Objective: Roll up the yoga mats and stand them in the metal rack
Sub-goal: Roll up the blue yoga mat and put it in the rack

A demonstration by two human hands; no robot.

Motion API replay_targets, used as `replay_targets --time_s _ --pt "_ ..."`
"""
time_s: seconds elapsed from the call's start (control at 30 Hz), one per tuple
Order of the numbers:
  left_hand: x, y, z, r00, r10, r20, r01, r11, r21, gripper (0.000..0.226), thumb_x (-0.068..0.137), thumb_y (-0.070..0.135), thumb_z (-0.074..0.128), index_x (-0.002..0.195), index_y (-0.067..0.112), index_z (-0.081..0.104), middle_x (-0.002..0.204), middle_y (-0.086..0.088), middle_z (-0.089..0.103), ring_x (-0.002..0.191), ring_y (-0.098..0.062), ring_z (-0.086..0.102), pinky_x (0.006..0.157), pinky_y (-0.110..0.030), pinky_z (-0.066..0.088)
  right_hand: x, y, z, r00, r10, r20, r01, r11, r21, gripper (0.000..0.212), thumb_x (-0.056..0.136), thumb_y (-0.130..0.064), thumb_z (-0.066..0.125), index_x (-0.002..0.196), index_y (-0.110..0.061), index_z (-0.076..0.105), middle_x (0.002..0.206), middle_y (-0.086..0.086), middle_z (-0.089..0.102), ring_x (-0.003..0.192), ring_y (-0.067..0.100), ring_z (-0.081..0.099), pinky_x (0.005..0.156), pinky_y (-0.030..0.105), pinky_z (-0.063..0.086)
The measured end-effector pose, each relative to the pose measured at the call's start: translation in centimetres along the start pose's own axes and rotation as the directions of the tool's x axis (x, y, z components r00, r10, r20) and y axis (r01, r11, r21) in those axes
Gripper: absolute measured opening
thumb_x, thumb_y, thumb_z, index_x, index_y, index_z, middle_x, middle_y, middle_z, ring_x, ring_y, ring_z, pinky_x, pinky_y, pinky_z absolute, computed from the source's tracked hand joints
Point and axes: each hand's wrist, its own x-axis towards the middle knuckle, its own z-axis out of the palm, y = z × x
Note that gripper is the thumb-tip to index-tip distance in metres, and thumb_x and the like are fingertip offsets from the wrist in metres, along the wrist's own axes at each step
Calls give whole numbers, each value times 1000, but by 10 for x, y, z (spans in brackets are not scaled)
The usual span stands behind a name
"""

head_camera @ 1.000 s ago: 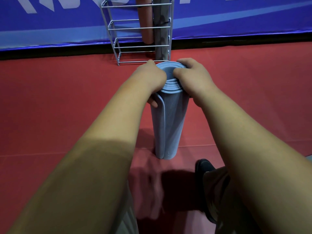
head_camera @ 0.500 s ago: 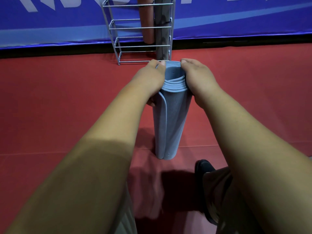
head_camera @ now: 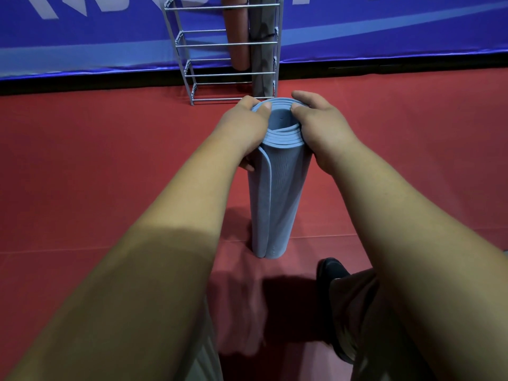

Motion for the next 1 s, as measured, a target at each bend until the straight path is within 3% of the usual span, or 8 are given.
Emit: replay_targets --time_s 0.13,0.23,0.33,0.47,0.57,0.63,0.73,1.0 --pt "0 0 -2 999 -10 43 11 1000 -7 42 107 60 43 138 32 52 116 -11 68 77 -42 77 56 -61 64 1 0 0 999 13 -37 -12 1000 17 24 104 -23 62 127 -24 71 114 -9 75 104 5 72 101 31 58" --pt "-2 2 -8 992 -19 126 27 998 -60 40 106 59 50 135 31 54 117 -8 71 84 -36 77 62 -59 65 0 -2 0 998 40 -51 -39 999 19 12 101 -27 63 96 -25 73 101 -6 80 98 12 77 100 41 60" --pt "-5 2 -12 989 -19 149 24 999 -34 36 98 40 68 131 31 56 109 -6 73 85 -32 76 65 -58 66 0 -4 1 996 73 -45 -70 996 55 14 101 -28 64 90 -23 72 94 -5 80 92 14 77 95 40 62" --pt "-2 1 -11 998 -21 55 23 999 -37 37 87 21 59 124 26 61 104 -14 74 73 -38 78 57 -62 64 -2 -7 3 983 176 46 -182 944 275 24 105 -33 61 100 -13 75 93 3 82 87 22 80 79 36 62" --pt "1 -1 -16 998 -18 -56 15 999 -48 38 83 20 56 121 19 63 102 -17 73 66 -43 76 50 -59 62 -3 -9 2 971 237 28 -231 901 367 28 102 -31 55 81 -18 70 69 -4 69 58 16 60 60 29 45" --pt "4 -5 -21 993 -26 -112 20 998 -55 37 82 20 56 118 14 64 101 -19 72 62 -44 75 48 -58 61 -2 -10 2 964 265 35 -264 923 280 29 95 -44 55 83 -22 69 80 -2 67 70 20 56 70 34 43" --pt "9 -12 -29 987 -28 -161 16 997 -73 36 81 19 55 115 12 65 101 -20 72 59 -46 74 48 -59 61 -6 -10 6 962 260 86 -267 960 83 41 90 -65 54 107 -33 74 114 -4 74 106 28 69 93 51 51" --pt "4 -30 -44 979 22 -203 -35 998 -60 32 76 20 57 105 22 71 94 -13 75 63 -41 76 51 -56 63 -14 -13 22 977 178 120 -177 984 -14 70 75 -84 66 125 -35 68 122 -3 74 103 29 75 67 62 64"
